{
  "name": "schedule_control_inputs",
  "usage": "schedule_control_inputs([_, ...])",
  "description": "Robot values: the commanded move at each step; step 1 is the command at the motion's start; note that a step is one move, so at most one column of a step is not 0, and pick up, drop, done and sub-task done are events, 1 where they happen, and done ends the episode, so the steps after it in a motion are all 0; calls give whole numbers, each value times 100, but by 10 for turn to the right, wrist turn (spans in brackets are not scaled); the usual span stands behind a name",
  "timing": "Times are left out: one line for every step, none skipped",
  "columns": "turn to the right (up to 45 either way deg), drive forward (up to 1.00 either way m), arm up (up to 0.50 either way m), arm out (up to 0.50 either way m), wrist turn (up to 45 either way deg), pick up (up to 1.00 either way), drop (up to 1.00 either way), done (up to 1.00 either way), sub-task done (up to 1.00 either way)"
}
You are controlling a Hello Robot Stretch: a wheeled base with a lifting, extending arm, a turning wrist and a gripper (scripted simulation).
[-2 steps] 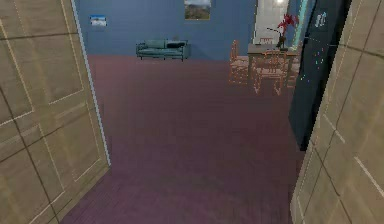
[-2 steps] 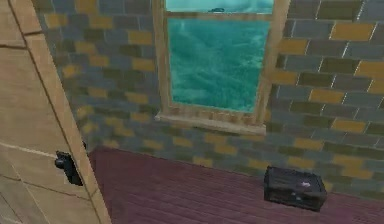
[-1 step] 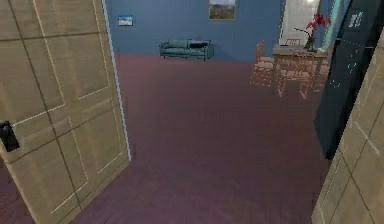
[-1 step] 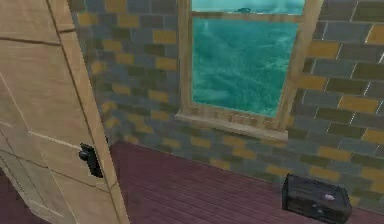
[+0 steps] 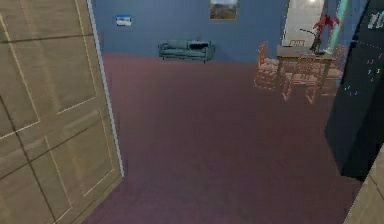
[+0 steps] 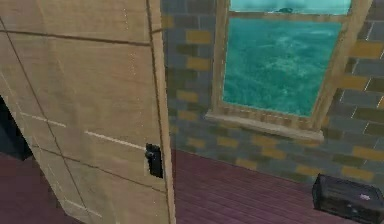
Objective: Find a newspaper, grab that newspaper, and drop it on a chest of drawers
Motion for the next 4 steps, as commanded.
schedule_control_inputs([90, 0, 0, 0, 0, 0, 0, 0, 0])
schedule_control_inputs([0, 100, 0, 0, 0, 0, 0, 0, 0])
schedule_control_inputs([0, 100, 0, 0, 0, 0, 0, 0, 0])
schedule_control_inputs([0, 100, 0, 0, 0, 0, 0, 0, 0])
